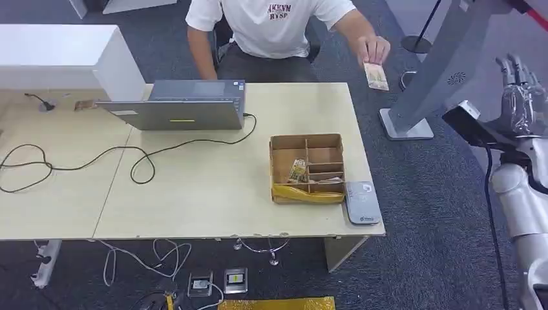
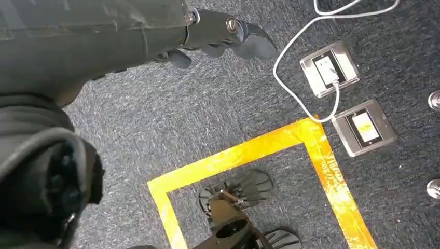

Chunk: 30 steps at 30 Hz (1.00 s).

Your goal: Pass the card to the sensor for recognition and then transmit it.

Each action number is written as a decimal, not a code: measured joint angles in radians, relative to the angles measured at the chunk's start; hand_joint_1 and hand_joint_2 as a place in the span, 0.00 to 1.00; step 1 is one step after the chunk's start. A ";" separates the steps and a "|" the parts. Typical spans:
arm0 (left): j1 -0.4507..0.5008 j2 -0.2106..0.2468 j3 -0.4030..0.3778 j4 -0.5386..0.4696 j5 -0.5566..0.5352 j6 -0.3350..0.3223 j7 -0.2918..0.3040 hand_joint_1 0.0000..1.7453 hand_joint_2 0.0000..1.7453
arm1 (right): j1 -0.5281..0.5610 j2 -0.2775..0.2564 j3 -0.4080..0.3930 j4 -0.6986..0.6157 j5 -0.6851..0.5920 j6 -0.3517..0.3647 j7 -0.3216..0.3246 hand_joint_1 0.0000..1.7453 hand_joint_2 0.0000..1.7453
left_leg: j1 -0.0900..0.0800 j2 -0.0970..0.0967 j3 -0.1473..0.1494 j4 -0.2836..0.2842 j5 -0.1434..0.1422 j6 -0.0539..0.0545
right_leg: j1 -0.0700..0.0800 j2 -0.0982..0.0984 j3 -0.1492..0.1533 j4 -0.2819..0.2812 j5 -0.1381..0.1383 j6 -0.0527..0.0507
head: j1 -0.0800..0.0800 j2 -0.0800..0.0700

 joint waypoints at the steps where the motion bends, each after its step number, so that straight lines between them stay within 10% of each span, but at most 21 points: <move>1: 0.000 0.000 0.000 0.000 0.000 0.000 0.000 0.00 0.00 | 0.000 0.003 0.005 -0.008 -0.003 0.003 -0.003 0.00 1.00 | 0.000 0.000 0.000 0.000 0.000 0.000 | 0.000 0.000 0.000 0.000 0.000 0.000 | -0.001 0.000; 30: 0.026 0.026 0.000 0.000 0.051 -0.031 -0.002 0.00 0.00 | -0.251 0.270 0.287 0.095 0.005 0.040 -0.135 0.00 1.00 | 0.000 0.000 -0.002 0.000 0.001 -0.001 | 0.000 0.000 -0.003 0.002 0.000 0.000 | 0.000 0.000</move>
